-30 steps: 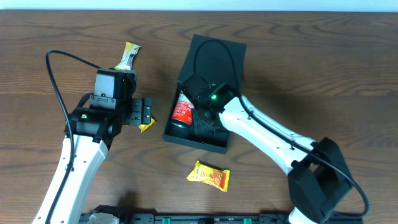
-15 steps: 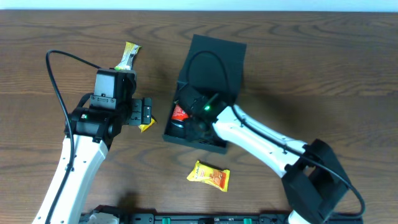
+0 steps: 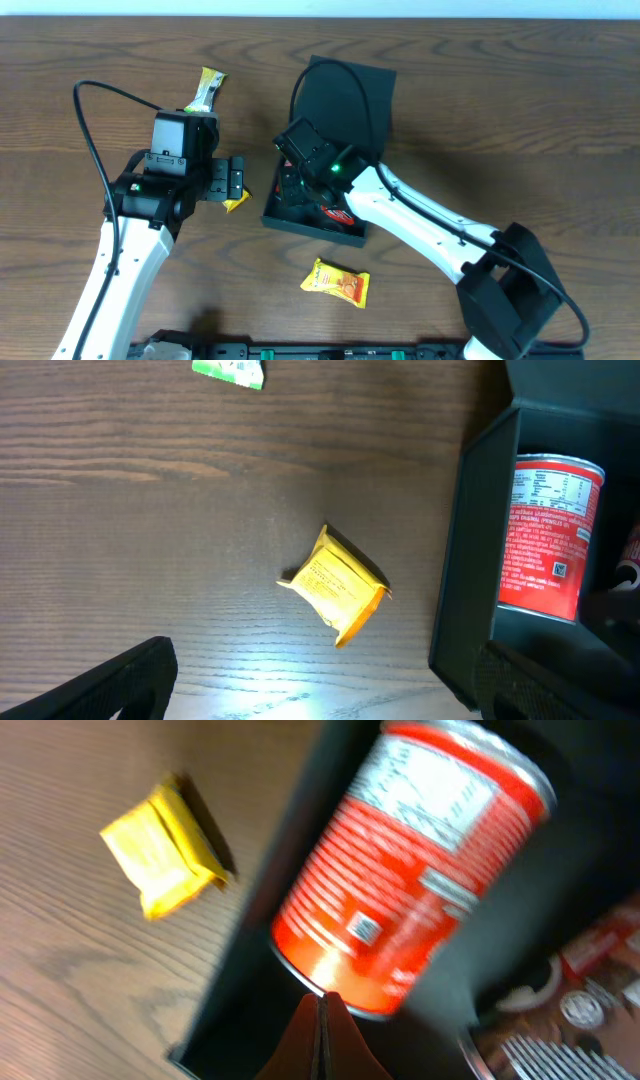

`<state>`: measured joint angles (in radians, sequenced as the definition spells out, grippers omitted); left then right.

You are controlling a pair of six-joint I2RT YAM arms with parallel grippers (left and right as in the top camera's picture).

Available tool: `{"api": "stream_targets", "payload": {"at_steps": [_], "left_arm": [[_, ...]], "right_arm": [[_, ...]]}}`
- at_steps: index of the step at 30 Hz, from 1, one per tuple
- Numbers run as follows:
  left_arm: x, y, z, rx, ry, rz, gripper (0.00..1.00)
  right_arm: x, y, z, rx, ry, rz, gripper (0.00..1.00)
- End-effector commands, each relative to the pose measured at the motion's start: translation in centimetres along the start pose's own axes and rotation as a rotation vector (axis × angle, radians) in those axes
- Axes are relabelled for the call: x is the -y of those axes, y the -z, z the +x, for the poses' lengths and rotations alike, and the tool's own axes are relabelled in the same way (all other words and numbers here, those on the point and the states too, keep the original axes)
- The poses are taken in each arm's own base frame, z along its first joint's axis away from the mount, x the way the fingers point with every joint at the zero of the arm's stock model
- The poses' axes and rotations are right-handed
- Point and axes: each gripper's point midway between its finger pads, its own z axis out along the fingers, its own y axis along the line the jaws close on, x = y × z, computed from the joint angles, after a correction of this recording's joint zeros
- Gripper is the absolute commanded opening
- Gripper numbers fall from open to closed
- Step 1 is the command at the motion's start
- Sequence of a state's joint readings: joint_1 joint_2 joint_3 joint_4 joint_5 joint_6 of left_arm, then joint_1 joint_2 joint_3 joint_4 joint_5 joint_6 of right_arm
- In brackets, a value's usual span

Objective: Pack container

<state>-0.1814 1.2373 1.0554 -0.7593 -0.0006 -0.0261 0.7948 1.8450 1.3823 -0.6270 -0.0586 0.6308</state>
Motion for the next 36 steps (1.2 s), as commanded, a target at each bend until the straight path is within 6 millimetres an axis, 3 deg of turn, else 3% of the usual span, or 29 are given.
{"api": "stream_targets", "payload": {"at_steps": [1, 7, 12, 19, 28, 36], "left_arm": [[-0.1, 0.2, -0.4, 0.009, 0.002, -0.007, 0.95], [-0.1, 0.2, -0.5, 0.013, 0.002, -0.007, 0.95], [0.0, 0.2, -0.6, 0.016, 0.002, -0.007, 0.96], [0.0, 0.2, -0.6, 0.016, 0.002, -0.007, 0.95], [0.0, 0.2, -0.6, 0.016, 0.002, -0.007, 0.95], [0.0, 0.2, -0.6, 0.017, 0.003, -0.007, 0.96]], "right_arm": [[-0.2, -0.7, -0.8, 0.019, 0.013, -0.001, 0.02], [0.3, -3.3, -0.4, -0.004, 0.004, 0.017, 0.01], [0.6, -4.2, 0.0, -0.018, -0.004, 0.026, 0.01], [1.3, -4.3, -0.1, -0.008, -0.001, 0.062, 0.02], [0.4, -4.3, -1.3, 0.041, -0.04, 0.025, 0.02], [1.3, -4.4, -1.2, 0.043, -0.022, 0.071, 0.02]]}}
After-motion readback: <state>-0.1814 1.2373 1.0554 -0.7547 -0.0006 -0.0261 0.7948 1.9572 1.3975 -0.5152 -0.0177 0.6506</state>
